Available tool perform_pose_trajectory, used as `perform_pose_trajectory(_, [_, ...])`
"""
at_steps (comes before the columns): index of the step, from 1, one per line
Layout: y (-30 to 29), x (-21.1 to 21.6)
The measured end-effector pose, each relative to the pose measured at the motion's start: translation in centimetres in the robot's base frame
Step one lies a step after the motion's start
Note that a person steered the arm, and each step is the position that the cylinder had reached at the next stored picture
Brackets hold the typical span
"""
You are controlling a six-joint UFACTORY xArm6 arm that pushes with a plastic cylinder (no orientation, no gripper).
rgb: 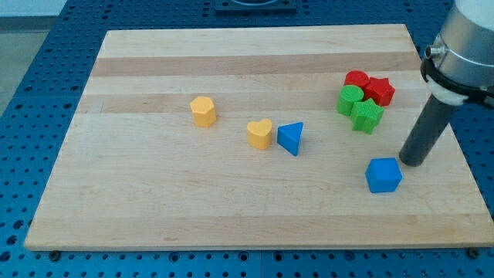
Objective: Move the blue cube bottom right side of the blue triangle
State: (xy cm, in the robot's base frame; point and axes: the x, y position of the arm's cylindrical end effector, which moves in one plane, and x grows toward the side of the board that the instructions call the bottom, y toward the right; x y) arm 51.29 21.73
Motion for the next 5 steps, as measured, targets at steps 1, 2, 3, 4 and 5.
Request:
perform_pose_trajectory(1, [-1.5, 2.5])
perform_pose_trajectory(2, [-3.0, 2.7])
perform_pose_trajectory(3, [-5.6, 2.7])
perform_pose_trajectory(4, [-8.5, 2.2])
perform_pose_trajectory(5, [-11.7, 1.0])
